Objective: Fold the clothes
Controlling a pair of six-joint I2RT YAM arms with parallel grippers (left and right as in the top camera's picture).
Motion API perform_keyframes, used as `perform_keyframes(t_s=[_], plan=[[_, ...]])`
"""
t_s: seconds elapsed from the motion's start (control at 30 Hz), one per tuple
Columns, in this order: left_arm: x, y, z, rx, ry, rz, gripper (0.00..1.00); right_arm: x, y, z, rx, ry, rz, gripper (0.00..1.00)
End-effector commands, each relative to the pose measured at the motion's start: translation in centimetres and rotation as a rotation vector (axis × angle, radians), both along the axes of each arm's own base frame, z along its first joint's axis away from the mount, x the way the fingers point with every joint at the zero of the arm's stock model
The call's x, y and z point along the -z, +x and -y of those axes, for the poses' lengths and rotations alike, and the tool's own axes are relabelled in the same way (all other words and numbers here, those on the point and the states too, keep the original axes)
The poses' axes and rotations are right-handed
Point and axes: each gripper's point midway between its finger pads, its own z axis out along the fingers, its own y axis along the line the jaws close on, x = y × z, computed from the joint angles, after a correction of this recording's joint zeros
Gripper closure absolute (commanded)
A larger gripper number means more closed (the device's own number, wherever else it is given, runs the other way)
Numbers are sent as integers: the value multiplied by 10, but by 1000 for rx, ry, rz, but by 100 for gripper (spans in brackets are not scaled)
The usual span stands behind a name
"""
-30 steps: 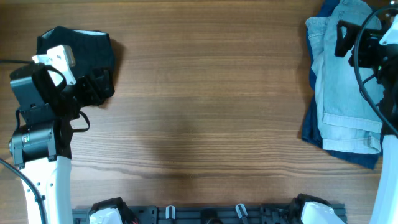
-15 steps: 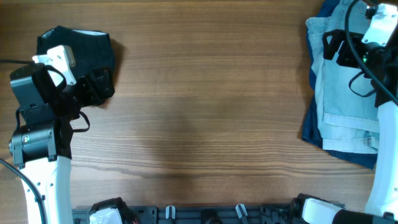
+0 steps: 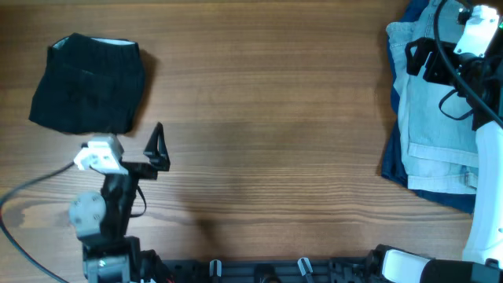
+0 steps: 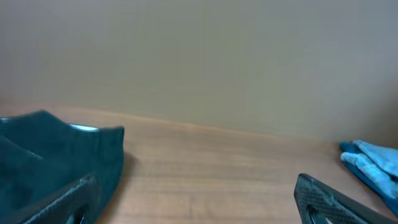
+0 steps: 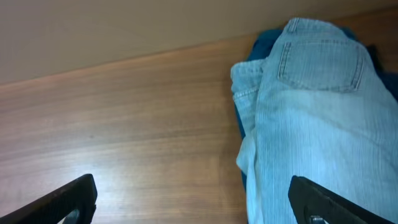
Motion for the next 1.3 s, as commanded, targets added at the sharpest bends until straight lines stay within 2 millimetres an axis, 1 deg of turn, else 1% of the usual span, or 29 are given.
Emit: perform_keyframes(t_s=[0.0,0.07,0.23,0.33,0.4,0.43,0.57,1.27], plan=[[21,-15,6,15,-18,45,0,-3,3,-4,-23,-1,9,0],[30,-20,7,7,-16,68,0,-3,3,-3,-23,-1,9,0],[57,-22,5,-17,-18,52,0,-3,3,-4,-23,-1,9,0],[67,-23,-1,-52,-16,17,0,-3,3,-3,-23,-1,9,0],[79,-25,-1,-55,-21,-30,0,-3,3,-4,-23,-1,9,0],[88,-26,-1,-55,-25,-69,0,-3,3,-3,-23,-1,9,0],[84,-27,-1,-52,-24,-48,0,-3,3,-4,-23,-1,9,0],[85,-27,-1,-53,-24,-54,0,-4,2,-4,-23,-1,10,0]])
